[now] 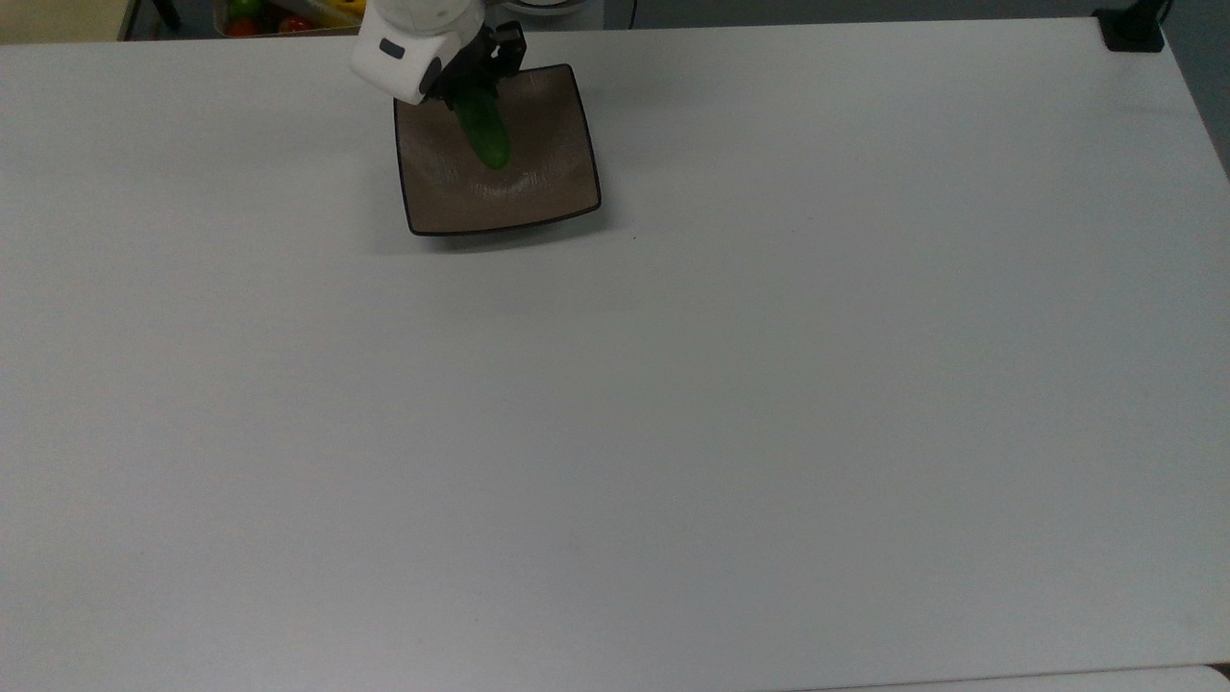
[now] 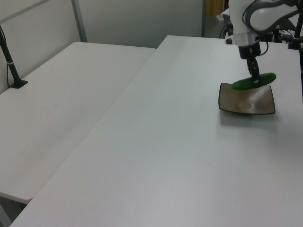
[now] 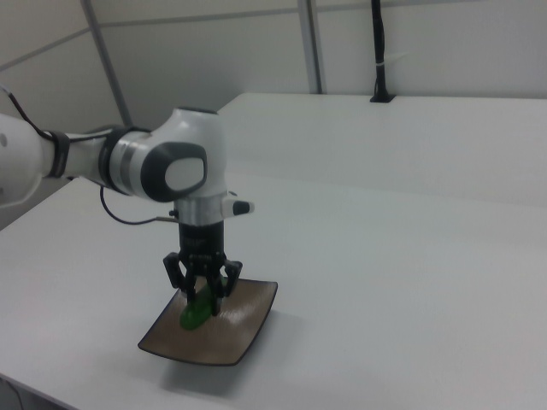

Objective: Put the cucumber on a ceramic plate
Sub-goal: 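Lower the cucumber onto the plate and open the gripper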

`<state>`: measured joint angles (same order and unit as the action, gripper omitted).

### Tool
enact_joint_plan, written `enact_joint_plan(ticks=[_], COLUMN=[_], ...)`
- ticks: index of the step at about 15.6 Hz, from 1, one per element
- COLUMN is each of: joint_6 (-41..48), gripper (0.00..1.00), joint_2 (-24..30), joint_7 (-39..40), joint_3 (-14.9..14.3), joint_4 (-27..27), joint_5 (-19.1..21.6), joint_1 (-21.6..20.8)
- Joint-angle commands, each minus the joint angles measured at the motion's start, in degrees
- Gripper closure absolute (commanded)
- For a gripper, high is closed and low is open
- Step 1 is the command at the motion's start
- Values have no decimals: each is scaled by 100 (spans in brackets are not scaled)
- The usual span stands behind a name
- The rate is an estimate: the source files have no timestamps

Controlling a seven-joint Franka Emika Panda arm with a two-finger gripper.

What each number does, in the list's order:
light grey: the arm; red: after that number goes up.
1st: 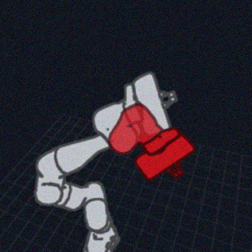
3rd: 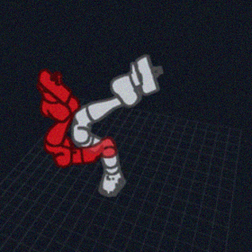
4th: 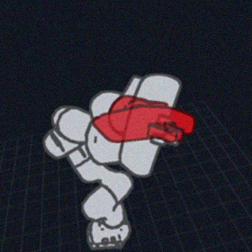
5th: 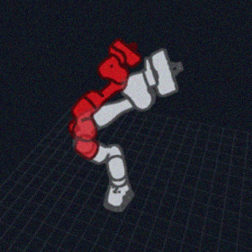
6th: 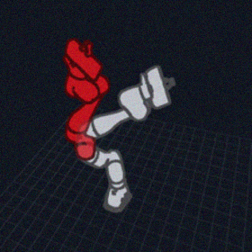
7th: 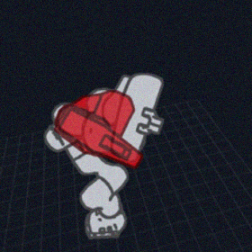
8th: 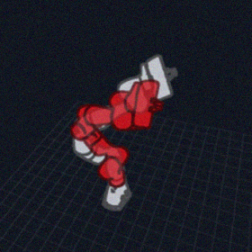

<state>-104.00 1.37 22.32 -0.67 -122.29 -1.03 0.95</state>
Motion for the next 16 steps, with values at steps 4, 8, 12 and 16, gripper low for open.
enact_joint_plan(ticks=[4, 8, 12, 16], joint_6=[-1420, -1580, -1335, -895], gripper=[82, 55, 0, 0], joint_2=[-93, -128, -102, -75], joint_7=[-561, -685, -685, -825], joint_3=[-12, -3, -3, 111], joint_4=[-558, -576, -524, -77], joint_5=[59, 59, 59, 59], joint_1=[-166, -166, -166, -166])
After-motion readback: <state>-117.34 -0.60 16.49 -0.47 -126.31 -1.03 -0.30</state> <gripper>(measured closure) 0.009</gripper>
